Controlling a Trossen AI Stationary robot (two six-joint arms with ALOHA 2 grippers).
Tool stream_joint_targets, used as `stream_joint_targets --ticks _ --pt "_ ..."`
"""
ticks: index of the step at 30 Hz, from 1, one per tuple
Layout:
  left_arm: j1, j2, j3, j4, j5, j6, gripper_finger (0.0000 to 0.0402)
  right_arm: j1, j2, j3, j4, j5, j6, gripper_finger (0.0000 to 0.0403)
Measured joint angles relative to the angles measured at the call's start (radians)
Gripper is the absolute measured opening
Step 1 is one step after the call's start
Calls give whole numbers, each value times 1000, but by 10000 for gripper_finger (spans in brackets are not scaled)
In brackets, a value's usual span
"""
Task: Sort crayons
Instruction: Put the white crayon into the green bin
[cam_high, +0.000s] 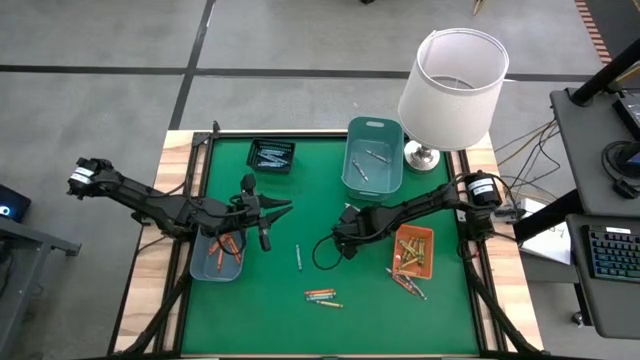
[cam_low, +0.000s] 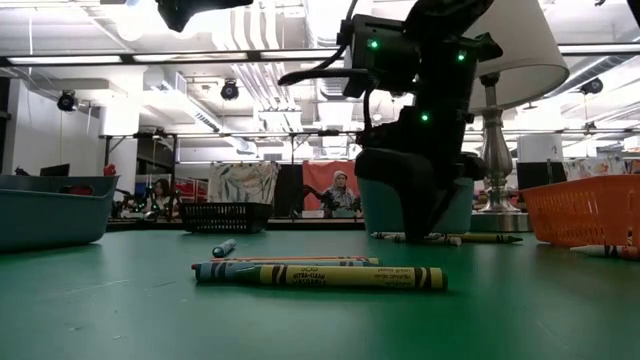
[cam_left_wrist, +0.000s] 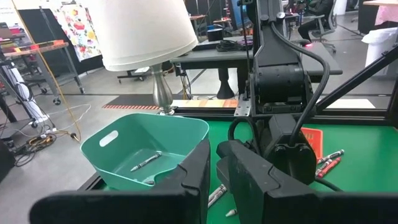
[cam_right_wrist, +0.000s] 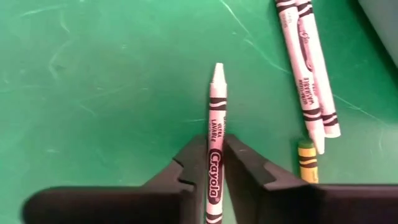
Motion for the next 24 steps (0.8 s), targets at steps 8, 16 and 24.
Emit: stream_joint_targets --ticks 8,16,24 --pt "0 1 0 -4 0 -63 39 0 0 -1 18 2 -24 14" --pt "-2 2 0 -25 1 -115 39 18 -48 30 41 0 -55 12" --pt "-2 2 0 -22 1 -140 39 28 -70 142 44 25 -164 11"
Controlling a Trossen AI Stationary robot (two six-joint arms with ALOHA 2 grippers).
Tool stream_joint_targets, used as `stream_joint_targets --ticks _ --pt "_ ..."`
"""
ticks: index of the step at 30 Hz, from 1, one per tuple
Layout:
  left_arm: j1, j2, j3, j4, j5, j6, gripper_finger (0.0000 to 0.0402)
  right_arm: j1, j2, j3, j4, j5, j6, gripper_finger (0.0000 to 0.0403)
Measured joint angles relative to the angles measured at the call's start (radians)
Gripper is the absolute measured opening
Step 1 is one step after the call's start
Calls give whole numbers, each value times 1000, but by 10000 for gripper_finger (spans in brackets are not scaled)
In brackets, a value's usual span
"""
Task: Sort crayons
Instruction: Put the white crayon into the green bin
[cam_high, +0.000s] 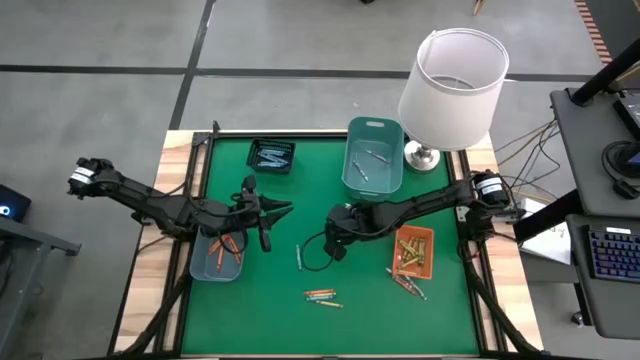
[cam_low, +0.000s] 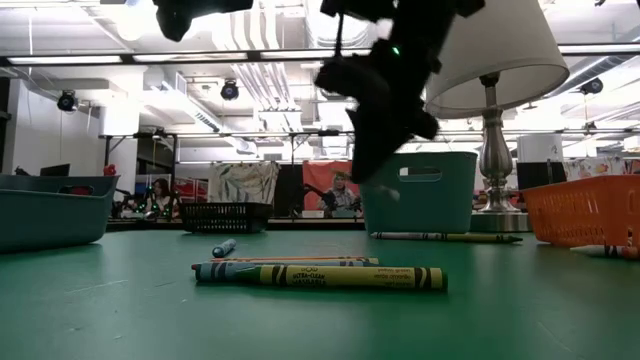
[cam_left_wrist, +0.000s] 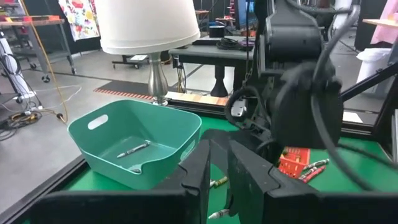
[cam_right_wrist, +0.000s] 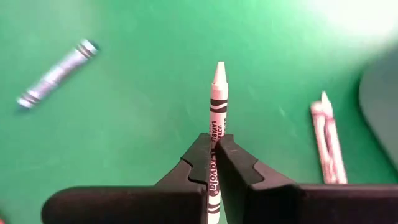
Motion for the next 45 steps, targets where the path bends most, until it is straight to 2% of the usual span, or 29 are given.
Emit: stream_joint_targets --ticks 8,16,26,32,39,45 --pt "-8 -1 0 2 0 -20 39 -47 0 126 -2 26 -145 12" --pt "-8 -4 0 5 0 -20 39 -172 0 214 -3 27 -275 12" --pt "-8 -4 0 -4 0 -16 39 -404 0 250 -66 53 -394 12" --pt "-8 -4 0 -14 -1 2 39 -499 -1 268 -138 49 -433 12" --pt "-8 -4 0 -14 -10 32 39 -613 25 248 -241 176 -477 12" --pt "-8 -4 0 -19 -10 37 39 -677 70 238 -281 183 -487 12"
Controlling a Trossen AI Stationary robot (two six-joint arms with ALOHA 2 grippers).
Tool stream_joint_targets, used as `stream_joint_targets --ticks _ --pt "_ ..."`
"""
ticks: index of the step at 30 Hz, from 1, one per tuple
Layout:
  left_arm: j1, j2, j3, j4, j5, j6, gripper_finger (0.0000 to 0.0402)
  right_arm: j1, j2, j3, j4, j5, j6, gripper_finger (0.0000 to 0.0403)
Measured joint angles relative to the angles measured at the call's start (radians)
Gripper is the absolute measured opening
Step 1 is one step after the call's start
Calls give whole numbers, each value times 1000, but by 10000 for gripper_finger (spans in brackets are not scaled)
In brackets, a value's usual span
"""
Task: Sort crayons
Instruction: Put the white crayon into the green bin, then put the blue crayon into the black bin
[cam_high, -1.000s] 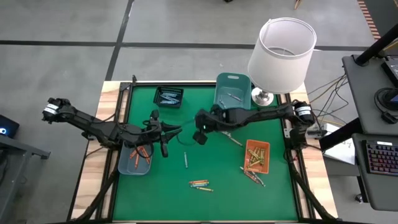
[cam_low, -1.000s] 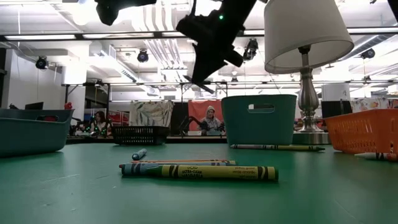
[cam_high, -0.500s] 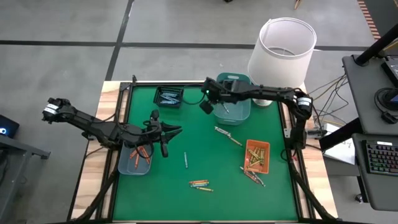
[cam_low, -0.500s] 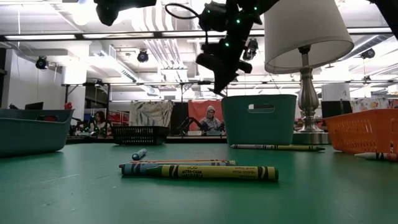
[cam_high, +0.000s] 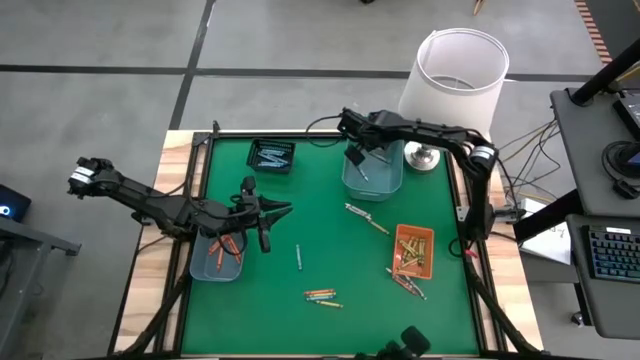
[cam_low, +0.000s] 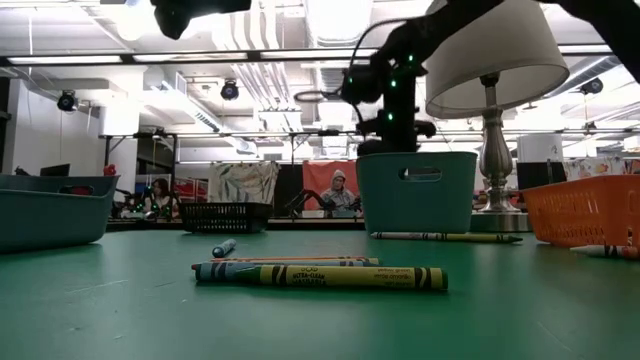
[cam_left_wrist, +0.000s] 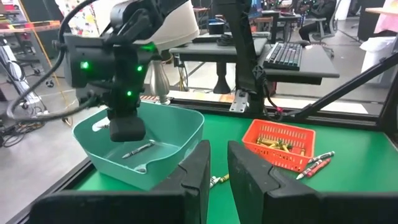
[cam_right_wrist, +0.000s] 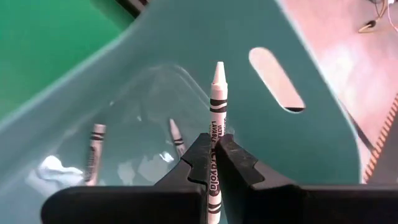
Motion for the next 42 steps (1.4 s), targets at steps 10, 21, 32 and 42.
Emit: stream_joint_targets --ticks 10,21,32,42 --pt "0 0 0 -21 -1 0 39 -4 34 -1 3 -4 -71 13" --pt "0 0 0 -34 -1 0 39 -2 35 -1 3 -13 -75 83" --pt "0 0 0 -54 0 -1 39 25 19 15 -17 -46 -45 133" --pt "0 0 0 -54 1 -39 39 144 -12 87 -82 -64 -38 120"
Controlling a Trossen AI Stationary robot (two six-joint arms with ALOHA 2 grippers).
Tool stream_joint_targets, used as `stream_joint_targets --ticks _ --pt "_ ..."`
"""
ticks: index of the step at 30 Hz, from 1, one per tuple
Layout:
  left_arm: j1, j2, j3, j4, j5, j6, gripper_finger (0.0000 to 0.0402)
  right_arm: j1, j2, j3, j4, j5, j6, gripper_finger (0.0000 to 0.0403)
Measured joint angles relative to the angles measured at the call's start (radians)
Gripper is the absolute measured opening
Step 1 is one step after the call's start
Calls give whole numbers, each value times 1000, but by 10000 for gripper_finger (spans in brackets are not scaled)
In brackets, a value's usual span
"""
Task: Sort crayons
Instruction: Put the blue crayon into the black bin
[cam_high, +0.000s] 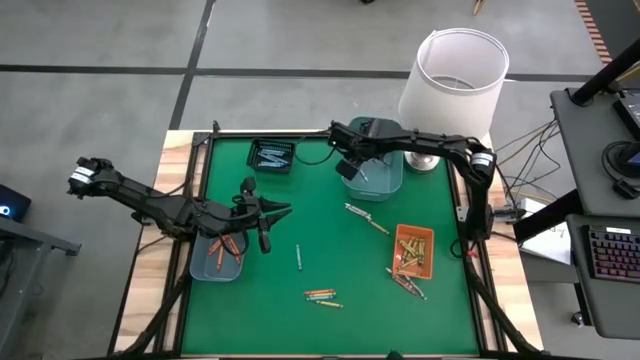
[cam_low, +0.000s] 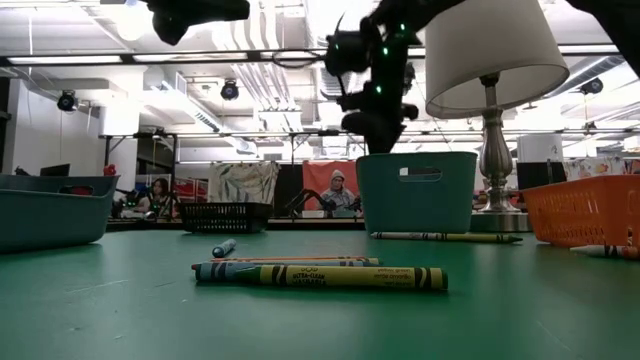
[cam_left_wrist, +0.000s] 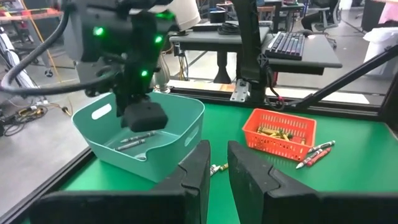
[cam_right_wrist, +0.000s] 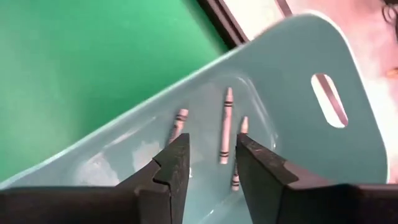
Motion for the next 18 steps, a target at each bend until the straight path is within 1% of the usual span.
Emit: stream_joint_targets --ticks 4,7,12,18 --pt "0 3 0 0 2 -36 39 69 -5 37 -53 0 9 113" --pt "0 12 0 4 8 -51 39 130 -14 39 -58 0 9 109" --pt "0 33 0 10 21 -78 39 252 -43 6 -82 0 38 102" --pt "0 55 0 14 88 -120 39 424 -63 -48 -100 0 63 94"
